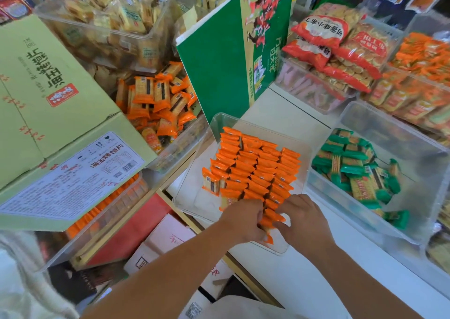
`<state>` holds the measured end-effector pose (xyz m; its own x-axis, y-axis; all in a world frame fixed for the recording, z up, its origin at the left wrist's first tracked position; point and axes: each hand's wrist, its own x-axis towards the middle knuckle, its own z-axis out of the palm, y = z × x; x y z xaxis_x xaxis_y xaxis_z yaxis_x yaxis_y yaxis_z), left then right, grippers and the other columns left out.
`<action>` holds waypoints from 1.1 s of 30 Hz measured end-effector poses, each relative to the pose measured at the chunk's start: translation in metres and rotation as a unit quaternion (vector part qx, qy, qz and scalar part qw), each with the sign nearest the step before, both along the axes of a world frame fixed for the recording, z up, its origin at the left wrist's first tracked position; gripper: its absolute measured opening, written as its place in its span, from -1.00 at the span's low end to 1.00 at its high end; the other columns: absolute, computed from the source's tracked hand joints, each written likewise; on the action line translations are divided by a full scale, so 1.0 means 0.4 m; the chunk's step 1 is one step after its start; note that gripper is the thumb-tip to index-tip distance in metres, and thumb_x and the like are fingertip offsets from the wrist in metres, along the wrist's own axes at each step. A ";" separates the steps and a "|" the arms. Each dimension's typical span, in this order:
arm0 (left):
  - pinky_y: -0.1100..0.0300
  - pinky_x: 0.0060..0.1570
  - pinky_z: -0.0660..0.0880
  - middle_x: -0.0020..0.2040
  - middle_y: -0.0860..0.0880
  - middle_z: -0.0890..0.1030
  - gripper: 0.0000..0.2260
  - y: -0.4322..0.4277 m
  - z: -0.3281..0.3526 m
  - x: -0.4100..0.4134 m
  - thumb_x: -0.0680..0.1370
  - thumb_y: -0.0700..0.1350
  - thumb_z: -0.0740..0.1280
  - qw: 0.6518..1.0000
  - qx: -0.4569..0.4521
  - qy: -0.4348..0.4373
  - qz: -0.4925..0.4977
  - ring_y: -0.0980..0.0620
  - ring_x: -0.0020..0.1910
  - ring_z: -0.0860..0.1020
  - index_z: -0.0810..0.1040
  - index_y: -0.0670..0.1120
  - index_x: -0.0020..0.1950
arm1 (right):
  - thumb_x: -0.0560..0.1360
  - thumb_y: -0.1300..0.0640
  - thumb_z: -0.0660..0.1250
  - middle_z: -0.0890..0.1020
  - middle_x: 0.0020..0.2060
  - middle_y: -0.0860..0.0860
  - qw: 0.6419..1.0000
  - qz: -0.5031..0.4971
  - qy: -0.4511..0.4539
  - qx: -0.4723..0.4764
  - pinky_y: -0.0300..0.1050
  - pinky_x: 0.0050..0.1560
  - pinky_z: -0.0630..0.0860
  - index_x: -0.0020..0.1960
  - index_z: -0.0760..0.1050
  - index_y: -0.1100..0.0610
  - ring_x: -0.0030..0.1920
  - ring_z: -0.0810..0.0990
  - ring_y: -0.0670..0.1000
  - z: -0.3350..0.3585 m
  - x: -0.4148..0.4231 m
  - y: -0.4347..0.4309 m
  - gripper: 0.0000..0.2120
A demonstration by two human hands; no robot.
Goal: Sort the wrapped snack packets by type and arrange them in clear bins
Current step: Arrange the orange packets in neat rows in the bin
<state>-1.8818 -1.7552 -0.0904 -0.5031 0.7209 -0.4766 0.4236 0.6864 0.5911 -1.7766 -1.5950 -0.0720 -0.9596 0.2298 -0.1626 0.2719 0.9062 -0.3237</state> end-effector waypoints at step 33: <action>0.14 -0.06 0.50 -0.17 0.05 0.60 -0.84 -0.194 0.130 -0.304 0.51 -0.33 0.39 0.983 -0.152 0.076 -0.074 0.04 -0.10 0.54 0.72 -0.12 -0.05 | 0.46 0.08 0.49 0.59 -0.08 -0.11 0.990 -0.004 0.077 -0.117 -0.04 -0.19 0.57 -0.05 0.66 -0.03 0.01 0.57 0.04 -0.024 -0.114 -0.090 -0.92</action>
<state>-2.0035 -1.8330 -0.0386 -0.4857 0.6273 -0.6088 0.5997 0.7458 0.2900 -1.8222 -1.6311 -0.0815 -0.9756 0.2098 -0.0639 0.2088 0.7992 -0.5636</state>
